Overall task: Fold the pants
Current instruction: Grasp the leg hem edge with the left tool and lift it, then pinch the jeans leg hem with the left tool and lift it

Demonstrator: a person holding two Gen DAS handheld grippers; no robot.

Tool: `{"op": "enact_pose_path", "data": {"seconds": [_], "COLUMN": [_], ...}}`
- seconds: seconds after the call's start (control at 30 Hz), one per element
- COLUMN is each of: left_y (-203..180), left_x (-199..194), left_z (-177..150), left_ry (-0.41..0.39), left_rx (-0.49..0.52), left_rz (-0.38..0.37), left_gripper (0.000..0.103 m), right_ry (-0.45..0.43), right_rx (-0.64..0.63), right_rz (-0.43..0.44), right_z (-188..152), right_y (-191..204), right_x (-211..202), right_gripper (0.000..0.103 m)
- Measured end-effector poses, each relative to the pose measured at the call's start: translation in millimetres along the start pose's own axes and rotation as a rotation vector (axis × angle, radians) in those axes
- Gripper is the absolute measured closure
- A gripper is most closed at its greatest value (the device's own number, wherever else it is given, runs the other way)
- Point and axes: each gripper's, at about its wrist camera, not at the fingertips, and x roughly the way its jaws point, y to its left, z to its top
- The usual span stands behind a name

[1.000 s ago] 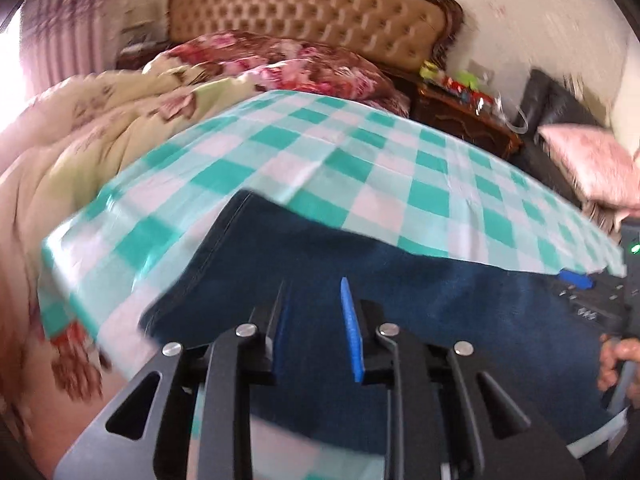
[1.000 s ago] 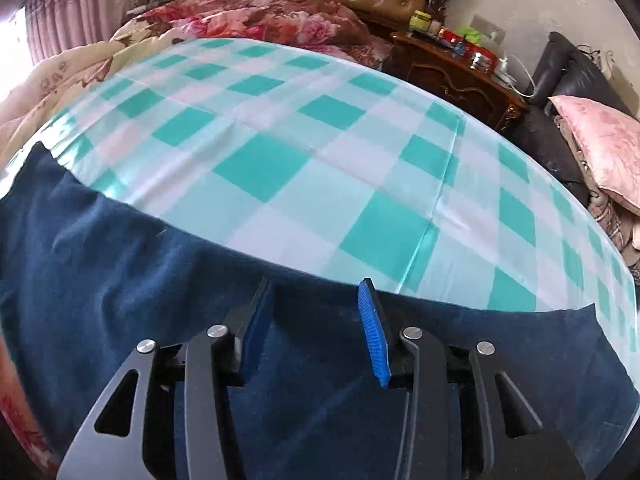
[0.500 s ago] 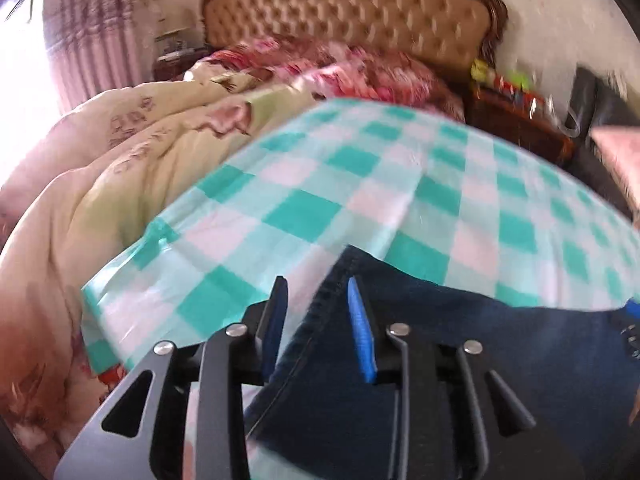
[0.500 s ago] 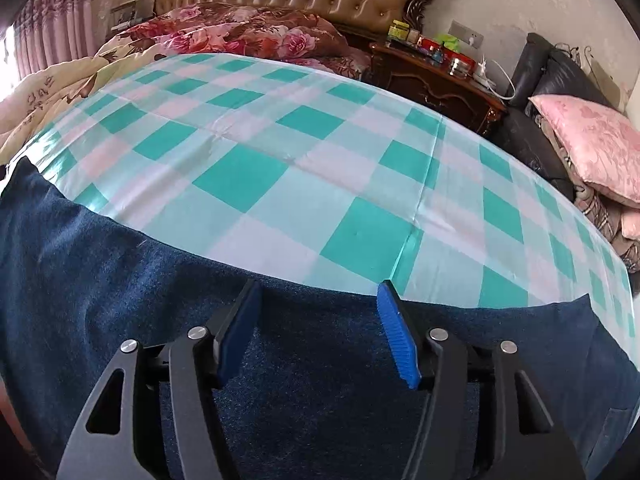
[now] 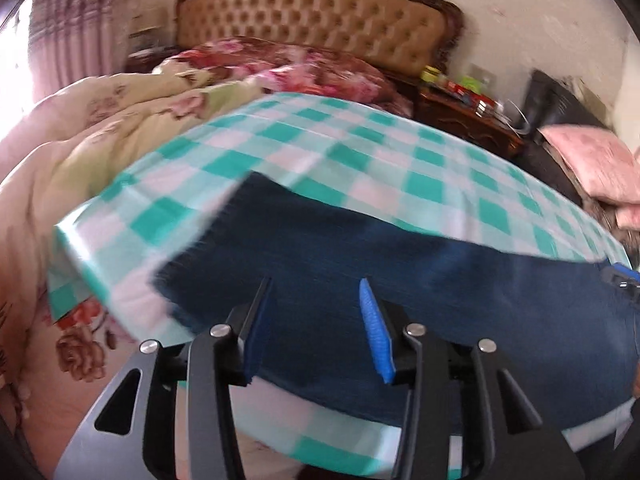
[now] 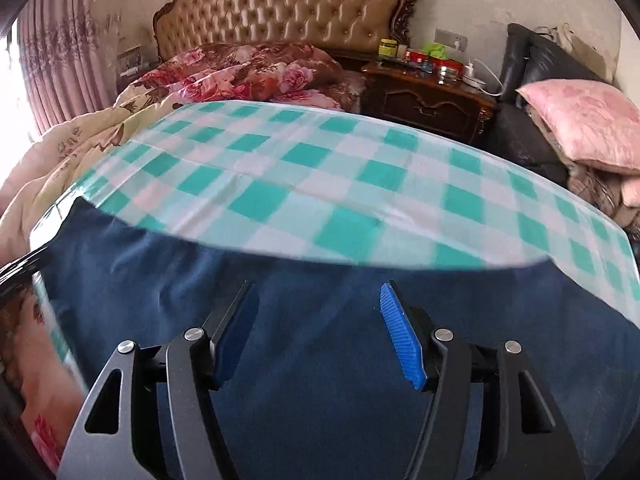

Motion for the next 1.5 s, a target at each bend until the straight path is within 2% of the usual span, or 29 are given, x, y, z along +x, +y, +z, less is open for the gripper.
{"op": "enact_pose_path", "data": {"seconds": [0.07, 0.17, 0.27, 0.37, 0.5, 0.57, 0.63, 0.77, 0.97, 1.03, 1.1, 1.23, 1.3, 1.37, 1.43, 1.47, 1.5], "left_y": [-13.3, -24.9, -31.9, -38.5, -49.1, -49.1, -45.0, -40.6, -42.5, -41.9, -39.7, -25.1, -19.0, -4.3, 14.8, 29.7, 40.0], "left_x": [6.2, 13.1, 23.3, 37.6, 60.7, 72.0, 85.7, 101.5, 110.4, 110.1, 102.1, 59.3, 49.2, 47.9, 50.7, 49.3, 45.6], "left_z": [-0.3, 1.5, 2.7, 5.2, 16.8, 23.4, 31.0, 41.4, 49.8, 49.8, 49.5, 43.1, 33.4, 17.3, 9.2, 8.5, 10.2], "left_ry": [0.011, 0.018, 0.04, 0.067, 0.103, 0.133, 0.171, 0.199, 0.212, 0.199, 0.182, 0.091, 0.086, 0.111, 0.138, 0.132, 0.124], "left_rx": [0.028, 0.029, 0.02, 0.037, 0.098, 0.113, 0.108, 0.12, 0.158, 0.158, 0.137, 0.081, 0.108, 0.155, 0.159, 0.141, 0.113], "left_rz": [-0.018, -0.024, -0.028, 0.0, 0.068, 0.107, 0.14, 0.175, 0.16, 0.149, 0.135, 0.105, 0.111, 0.163, 0.206, 0.213, 0.179], "left_gripper": [0.059, 0.059, 0.058, 0.058, 0.058, 0.058, 0.058, 0.057, 0.056, 0.056, 0.056, 0.056, 0.056, 0.056, 0.056, 0.062, 0.066], "right_ry": [-0.006, 0.005, 0.042, 0.072, 0.118, 0.174, 0.172, 0.168, 0.176, 0.178, 0.178, 0.165, 0.119, 0.094, 0.049, 0.034, 0.007], "right_rx": [0.071, 0.208, 0.328, 0.395, 0.455, 0.48, 0.488, 0.472, 0.49, 0.494, 0.492, 0.508, 0.506, 0.478, 0.414, 0.39, 0.355], "right_rz": [-0.052, -0.214, -0.414, -0.559, -0.654, -0.66, -0.618, -0.642, -0.661, -0.665, -0.684, -0.696, -0.698, -0.673, -0.616, -0.591, -0.558], "right_z": [-17.6, -49.4, -82.8, -113.6, -149.3, -167.3, -175.3, -178.2, -184.1, -183.5, -182.7, -177.7, -171.1, -163.4, -147.2, -140.2, -127.9], "right_y": [-46.2, -142.7, -243.1, -313.0, -369.0, -387.3, -392.0, -388.7, -386.4, -386.7, -386.7, -384.3, -374.9, -360.0, -331.6, -321.4, -302.3], "right_x": [-19.5, -41.9, -57.4, -74.8, -87.9, -83.2, -81.4, -81.0, -85.9, -85.5, -85.2, -95.3, -107.9, -116.2, -122.4, -123.1, -123.8], "right_gripper": [0.042, 0.04, 0.04, 0.04, 0.04, 0.04, 0.041, 0.041, 0.041, 0.041, 0.035, 0.035, 0.033, 0.033, 0.029, 0.026, 0.024]}}
